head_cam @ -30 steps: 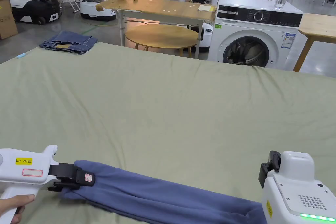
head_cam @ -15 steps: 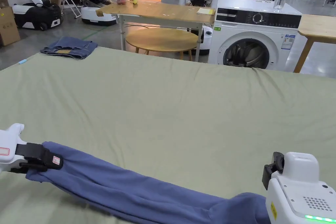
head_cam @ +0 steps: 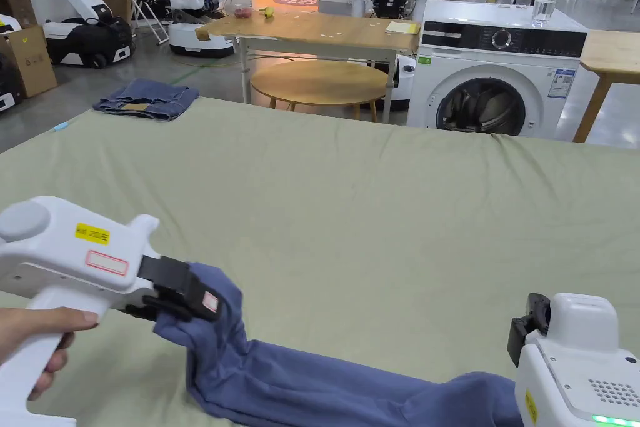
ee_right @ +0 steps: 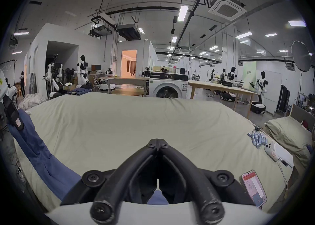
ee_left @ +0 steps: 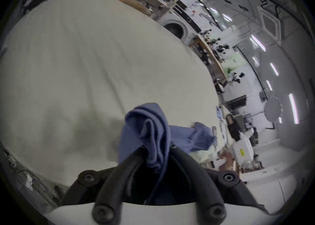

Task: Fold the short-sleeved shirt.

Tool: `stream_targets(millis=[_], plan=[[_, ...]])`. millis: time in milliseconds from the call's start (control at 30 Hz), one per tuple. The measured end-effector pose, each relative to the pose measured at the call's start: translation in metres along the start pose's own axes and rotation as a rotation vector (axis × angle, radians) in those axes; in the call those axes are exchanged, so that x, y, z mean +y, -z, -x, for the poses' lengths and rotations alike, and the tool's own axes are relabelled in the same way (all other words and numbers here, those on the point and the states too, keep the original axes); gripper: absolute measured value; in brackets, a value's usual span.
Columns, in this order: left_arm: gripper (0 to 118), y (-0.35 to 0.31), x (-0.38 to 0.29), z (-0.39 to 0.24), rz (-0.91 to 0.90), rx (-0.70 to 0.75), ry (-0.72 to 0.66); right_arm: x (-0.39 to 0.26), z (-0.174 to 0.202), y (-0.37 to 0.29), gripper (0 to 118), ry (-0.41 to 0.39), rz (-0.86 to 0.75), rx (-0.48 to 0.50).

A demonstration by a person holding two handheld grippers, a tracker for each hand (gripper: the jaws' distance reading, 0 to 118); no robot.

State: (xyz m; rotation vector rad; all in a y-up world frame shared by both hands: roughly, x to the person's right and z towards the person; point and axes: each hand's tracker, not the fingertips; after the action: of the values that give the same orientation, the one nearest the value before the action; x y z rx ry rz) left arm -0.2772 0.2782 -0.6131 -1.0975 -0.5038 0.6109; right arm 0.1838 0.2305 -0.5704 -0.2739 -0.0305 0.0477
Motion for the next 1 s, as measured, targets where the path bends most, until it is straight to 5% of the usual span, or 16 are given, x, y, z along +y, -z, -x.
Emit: stream_targets(millis=[500,767,1000], plan=[[6,0.174,-0.011,-0.020,0.226,0.206,0.007,-0.007,-0.017,-0.002,0,0.005,0.028,-0.025],[45,0.175,-0.015,-0.047,0.216,0.215,0.066,-0.010,-0.022,0.000,0,0.013,0.042,-0.030],[45,0.142,-0.011,-0.057,0.190,0.069,0.065,-0.011,-0.026,-0.002,0,0.015,0.043,-0.030]])
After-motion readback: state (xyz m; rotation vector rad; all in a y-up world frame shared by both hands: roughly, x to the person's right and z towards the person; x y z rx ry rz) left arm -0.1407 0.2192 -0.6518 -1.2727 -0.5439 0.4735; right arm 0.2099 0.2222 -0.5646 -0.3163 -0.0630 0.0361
